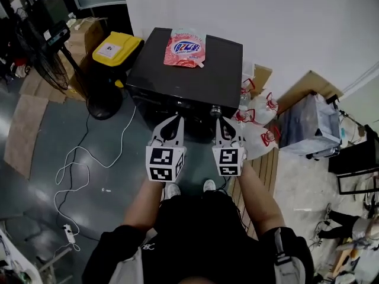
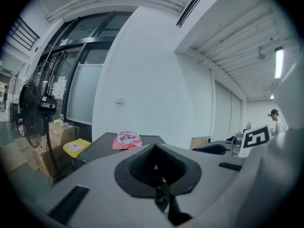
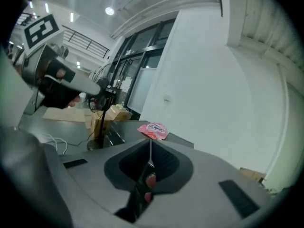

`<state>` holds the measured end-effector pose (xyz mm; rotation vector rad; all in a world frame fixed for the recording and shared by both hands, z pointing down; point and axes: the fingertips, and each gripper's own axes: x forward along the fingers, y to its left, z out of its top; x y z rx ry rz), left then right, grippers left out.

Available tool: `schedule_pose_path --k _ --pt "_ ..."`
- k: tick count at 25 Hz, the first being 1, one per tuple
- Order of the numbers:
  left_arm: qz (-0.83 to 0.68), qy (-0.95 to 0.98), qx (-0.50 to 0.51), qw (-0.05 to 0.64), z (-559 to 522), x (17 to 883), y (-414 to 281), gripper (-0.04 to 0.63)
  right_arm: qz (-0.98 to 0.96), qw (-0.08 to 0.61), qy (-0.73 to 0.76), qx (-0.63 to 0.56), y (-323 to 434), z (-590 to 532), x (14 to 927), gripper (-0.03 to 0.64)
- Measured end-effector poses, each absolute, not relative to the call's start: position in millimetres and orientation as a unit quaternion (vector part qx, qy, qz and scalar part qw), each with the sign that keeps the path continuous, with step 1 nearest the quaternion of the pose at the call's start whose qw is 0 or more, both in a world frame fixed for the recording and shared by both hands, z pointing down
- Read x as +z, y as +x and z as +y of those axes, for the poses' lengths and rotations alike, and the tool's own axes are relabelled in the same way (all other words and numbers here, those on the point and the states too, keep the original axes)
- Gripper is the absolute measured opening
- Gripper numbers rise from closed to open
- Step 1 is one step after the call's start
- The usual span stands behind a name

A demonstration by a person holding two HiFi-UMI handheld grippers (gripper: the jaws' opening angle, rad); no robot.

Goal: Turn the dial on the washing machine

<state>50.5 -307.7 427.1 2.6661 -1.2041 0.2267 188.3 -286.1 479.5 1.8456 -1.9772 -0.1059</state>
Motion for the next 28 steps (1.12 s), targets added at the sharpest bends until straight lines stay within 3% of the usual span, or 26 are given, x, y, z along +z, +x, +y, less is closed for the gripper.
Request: schedule_pose_path --k 4,14,21,28 --pt "-0.438 0.888 0.076 0.116 -305.6 434.9 54.1 0.012 -0.736 0.293 0.606 -0.072 199.0 -295.3 504.5 0.093" --pt "-0.500 0.849 0.088 0.147 -284.8 463.9 59.6 0.012 -0.725 0.519 0.366 -0.267 205.5 -314.8 600.3 0.210" --pt "-0.542 0.817 0.095 0.171 -271.9 489.8 44.6 0.012 -0.660 0.618 0.231 -0.358 213.8 -335.7 673.5 0.245" --pt "-0.569 0.795 0.102 0.184 -262.5 504.8 30.2 0.012 -0.566 0.675 0.192 -0.432 241.0 -367.0 714.2 0.247"
